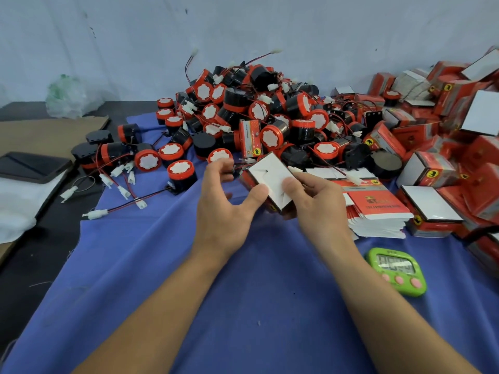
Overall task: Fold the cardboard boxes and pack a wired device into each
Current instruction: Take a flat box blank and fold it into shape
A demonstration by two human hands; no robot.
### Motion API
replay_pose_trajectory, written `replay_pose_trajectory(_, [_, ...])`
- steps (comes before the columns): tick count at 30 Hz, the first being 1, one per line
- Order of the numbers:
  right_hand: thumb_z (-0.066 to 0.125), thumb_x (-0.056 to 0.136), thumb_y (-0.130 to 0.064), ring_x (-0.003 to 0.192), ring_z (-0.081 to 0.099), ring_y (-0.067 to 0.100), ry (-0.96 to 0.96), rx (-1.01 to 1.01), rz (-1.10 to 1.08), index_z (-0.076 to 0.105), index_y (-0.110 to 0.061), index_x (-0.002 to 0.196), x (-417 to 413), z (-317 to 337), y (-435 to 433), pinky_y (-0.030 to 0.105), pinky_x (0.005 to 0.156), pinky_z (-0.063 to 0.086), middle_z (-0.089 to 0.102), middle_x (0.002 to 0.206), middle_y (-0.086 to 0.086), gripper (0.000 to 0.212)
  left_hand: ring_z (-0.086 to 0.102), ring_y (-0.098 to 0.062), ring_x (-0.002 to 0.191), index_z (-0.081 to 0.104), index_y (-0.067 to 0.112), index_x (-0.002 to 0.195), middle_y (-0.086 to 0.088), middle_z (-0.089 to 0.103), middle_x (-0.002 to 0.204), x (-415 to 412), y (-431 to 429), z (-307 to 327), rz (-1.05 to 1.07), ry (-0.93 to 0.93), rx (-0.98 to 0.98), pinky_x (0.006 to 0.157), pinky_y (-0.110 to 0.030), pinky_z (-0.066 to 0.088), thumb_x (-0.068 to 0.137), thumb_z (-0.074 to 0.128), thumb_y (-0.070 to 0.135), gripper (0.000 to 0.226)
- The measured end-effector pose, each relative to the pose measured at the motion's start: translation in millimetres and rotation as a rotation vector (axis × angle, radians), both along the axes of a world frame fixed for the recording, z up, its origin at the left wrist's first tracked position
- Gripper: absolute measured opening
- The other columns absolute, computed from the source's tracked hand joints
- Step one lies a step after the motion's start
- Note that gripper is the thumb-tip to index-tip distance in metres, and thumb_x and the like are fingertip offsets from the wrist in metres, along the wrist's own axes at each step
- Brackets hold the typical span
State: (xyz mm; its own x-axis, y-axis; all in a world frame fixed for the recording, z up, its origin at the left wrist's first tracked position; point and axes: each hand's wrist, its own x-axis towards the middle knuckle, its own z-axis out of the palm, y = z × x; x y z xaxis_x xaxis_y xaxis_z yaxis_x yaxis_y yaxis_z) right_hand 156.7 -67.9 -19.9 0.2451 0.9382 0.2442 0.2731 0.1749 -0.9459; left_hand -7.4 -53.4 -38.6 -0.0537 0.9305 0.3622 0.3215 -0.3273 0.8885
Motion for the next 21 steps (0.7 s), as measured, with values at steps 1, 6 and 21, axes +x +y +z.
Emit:
replay_pose_trajectory(1, [0.063,0.099,-0.028,0.063,0.071,0.019,-0.024,0.012,-0.025,0.072,-0.058,0.079,-0.9,-0.3,-0.3,0.048,0.065,0.061,0.076,0.075,-0.007,0.037,0.056,0.009,0.114,0.053,0.043,0.115,0.028,0.063,0.117,2.1,-0.1,0.4,0.013,-0.001,-0.050,0.085,-0.007,0.044,0.071,0.066,0.069,0.053])
replay_pose_trajectory(6, [0.065,0.096,-0.030,0.062,0.069,0.010,-0.132,0.045,-0.022,0.069,-0.060,0.083,-7.9,-0.1,-3.5,0.035,0.064,0.058,0.073,0.076,-0.020,0.033,0.067,0.004,0.108,0.065,0.040,0.118,0.024,0.074,0.113,0.3,8.5,-3.1,-0.177,-0.222,-0.294,0.082,-0.013,0.052,0.075,0.076,0.051,0.046])
replay_pose_trajectory(21, [0.056,0.100,-0.034,0.069,0.052,0.010,-0.385,-0.012,-0.216,0.066,-0.023,0.081,-16.8,-4.5,-6.9,0.018,0.059,0.035,0.059,0.064,-0.009,0.024,0.074,-0.016,0.108,0.065,0.025,0.125,0.004,0.078,0.114,-1.9,9.6,-1.4,-0.296,-0.376,-0.384,0.090,-0.036,0.061,0.069,0.081,0.018,0.058])
